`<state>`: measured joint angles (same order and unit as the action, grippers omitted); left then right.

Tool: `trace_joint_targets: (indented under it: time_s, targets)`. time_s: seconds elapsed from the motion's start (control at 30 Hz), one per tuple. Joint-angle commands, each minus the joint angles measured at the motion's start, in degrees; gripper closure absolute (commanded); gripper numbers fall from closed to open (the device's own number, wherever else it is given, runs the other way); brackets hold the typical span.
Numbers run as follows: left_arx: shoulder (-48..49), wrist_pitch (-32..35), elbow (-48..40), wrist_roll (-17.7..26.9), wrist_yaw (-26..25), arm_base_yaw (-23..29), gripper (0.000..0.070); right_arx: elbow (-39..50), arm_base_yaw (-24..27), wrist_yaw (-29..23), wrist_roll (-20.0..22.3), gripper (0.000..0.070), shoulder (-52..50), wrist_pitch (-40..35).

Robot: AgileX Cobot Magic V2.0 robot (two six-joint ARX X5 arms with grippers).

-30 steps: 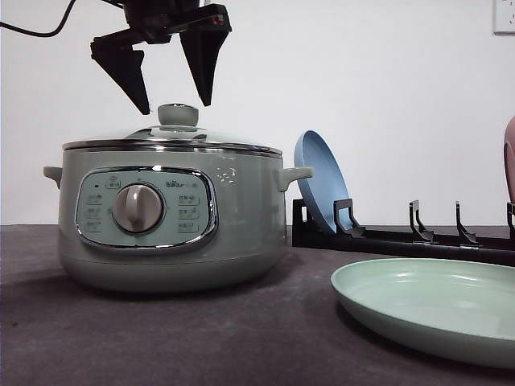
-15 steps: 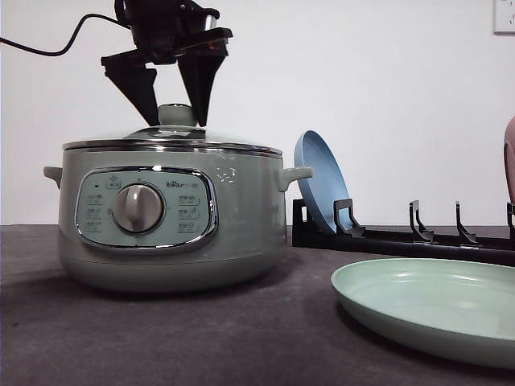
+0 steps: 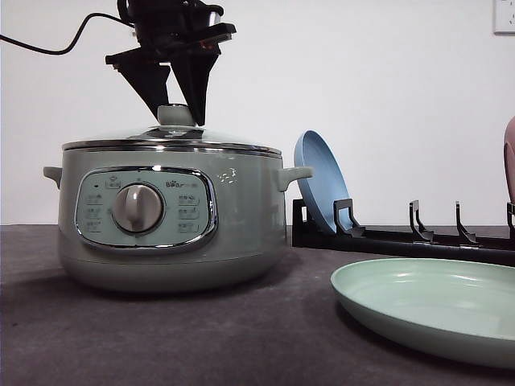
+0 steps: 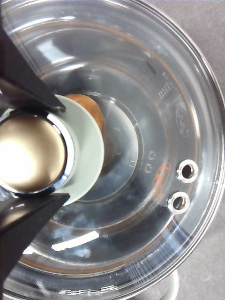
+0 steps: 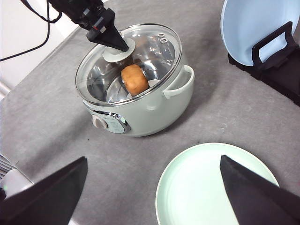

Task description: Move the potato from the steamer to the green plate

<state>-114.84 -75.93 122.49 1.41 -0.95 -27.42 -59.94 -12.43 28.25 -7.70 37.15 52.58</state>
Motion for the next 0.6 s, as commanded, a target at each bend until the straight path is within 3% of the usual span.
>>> trace_joint_targets:
  time_s: [0.0, 0.37, 0.57]
  targets:
    - [-1.1, -1.3, 2.9, -0.8, 0.3, 0.0, 0.0700, -0.8, -0.2, -0.2, 0.7, 0.0126, 0.2, -0.3]
    - [-0.5, -6.5, 15.7, -1.7, 0.3, 0.0, 0.0700, -0.8, -0.2, -0.1, 0.6, 0.0126, 0.2, -0.2]
    - [3.0, -6.7, 17.3, -1.9, 0.4, 0.0, 0.0700, -0.8, -0.2, -0.1, 0.6, 0.0127, 0.2, 0.3]
